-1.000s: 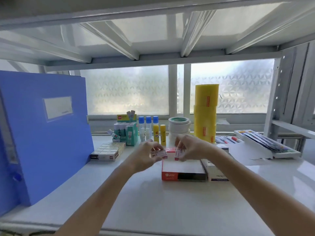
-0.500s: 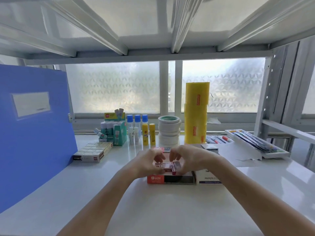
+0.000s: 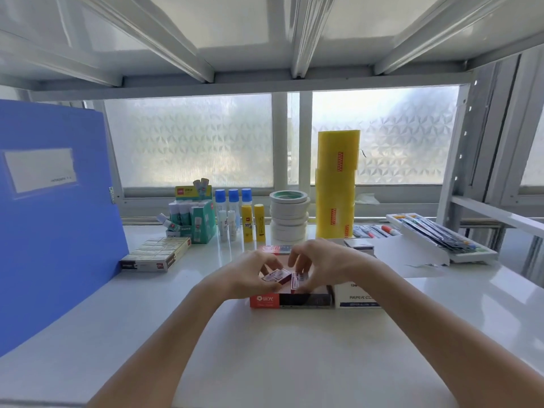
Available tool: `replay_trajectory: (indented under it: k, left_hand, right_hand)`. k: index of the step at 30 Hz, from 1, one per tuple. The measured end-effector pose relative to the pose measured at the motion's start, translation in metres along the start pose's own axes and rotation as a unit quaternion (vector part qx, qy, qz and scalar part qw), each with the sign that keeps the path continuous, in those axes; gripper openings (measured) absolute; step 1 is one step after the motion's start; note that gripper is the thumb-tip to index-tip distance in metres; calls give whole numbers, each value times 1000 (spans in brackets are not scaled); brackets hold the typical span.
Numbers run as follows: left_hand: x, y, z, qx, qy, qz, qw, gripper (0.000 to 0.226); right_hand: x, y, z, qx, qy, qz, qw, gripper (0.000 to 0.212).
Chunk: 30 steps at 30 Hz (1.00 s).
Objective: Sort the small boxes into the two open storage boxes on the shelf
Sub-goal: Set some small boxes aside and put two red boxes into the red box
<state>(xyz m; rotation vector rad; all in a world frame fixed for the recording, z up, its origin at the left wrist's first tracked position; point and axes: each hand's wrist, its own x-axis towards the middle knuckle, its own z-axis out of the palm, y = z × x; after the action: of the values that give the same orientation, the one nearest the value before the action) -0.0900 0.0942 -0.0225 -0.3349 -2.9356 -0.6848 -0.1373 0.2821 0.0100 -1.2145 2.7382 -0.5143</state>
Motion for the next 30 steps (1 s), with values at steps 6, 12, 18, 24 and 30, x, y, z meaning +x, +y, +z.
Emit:
replay_trajectory:
  k: [6, 12, 18, 24, 30]
  left_hand:
    - [0, -1, 3, -18, 23, -17, 999, 56]
    - [2, -2, 3, -23, -14, -19, 999, 58]
    - [5, -4, 5, -29, -5, -22, 999, 42]
    - [5, -5, 5, -28, 0, -24, 999, 49]
    - [6, -8, 2, -31, -13, -20, 999, 48]
  right_hand:
    - [-1, -2, -2, -28, 2, -7, 1000, 37]
    - [1, -3, -9, -18, 3, -12, 1000, 25]
    - [8, -5, -1, -10, 37, 25, 999, 23]
    - [7, -8, 7, -92, 38, 16, 995, 27]
    - [-2, -13, -2, -106, -69, 44, 991, 48]
